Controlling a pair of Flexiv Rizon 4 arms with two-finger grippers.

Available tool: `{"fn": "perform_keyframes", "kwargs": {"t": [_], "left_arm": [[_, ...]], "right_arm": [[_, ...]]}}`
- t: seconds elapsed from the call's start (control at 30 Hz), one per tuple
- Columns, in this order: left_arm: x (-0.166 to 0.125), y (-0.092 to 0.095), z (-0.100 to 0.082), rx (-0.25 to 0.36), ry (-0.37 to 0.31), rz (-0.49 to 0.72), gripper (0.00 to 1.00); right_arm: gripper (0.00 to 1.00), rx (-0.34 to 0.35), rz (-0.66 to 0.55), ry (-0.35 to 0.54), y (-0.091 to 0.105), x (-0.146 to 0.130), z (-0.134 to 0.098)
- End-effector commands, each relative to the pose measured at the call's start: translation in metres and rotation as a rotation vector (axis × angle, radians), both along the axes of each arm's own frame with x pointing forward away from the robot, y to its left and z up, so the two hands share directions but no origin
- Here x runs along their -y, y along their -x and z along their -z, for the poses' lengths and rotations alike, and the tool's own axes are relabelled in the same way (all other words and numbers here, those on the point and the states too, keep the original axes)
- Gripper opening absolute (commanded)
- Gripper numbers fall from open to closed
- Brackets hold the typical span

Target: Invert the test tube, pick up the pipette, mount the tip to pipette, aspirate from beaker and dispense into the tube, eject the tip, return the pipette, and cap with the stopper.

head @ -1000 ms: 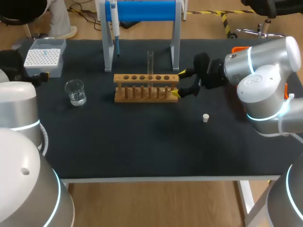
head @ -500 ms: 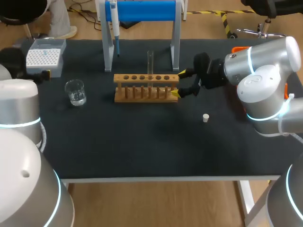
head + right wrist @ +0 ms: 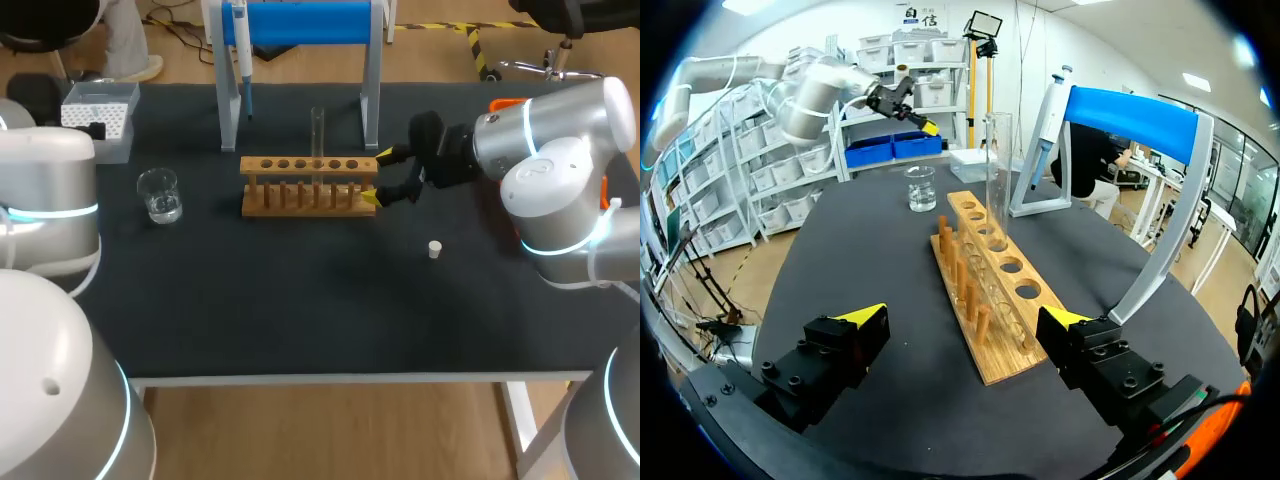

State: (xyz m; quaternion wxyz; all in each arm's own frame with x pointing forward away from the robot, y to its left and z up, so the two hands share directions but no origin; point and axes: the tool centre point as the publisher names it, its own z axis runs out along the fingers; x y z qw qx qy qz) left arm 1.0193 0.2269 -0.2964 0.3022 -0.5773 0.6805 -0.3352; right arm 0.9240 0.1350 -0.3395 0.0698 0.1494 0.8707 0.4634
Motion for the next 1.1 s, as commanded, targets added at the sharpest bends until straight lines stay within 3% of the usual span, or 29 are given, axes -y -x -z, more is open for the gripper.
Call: {"fn": "perform_keyframes", "kwargs": {"t": [0.03, 0.53, 1.1], "left_arm": [[-0.002, -0.036, 0.013, -0.063, -0.013, -0.010, 1.00], [-0.013, -0.089, 0.034, -0.095, -0.017, -0.025, 1.00], [-0.016, -0.115, 0.054, -0.137, -0.008, -0.051, 1.00]], "right_arm": [[1.00, -0.001, -0.001, 0.001, 0.000, 0.001, 0.000], [1.00, -0.001, -0.001, 0.001, 0.000, 0.001, 0.000], [1.00, -0.001, -0.001, 0.001, 0.000, 0.001, 0.000]]}}
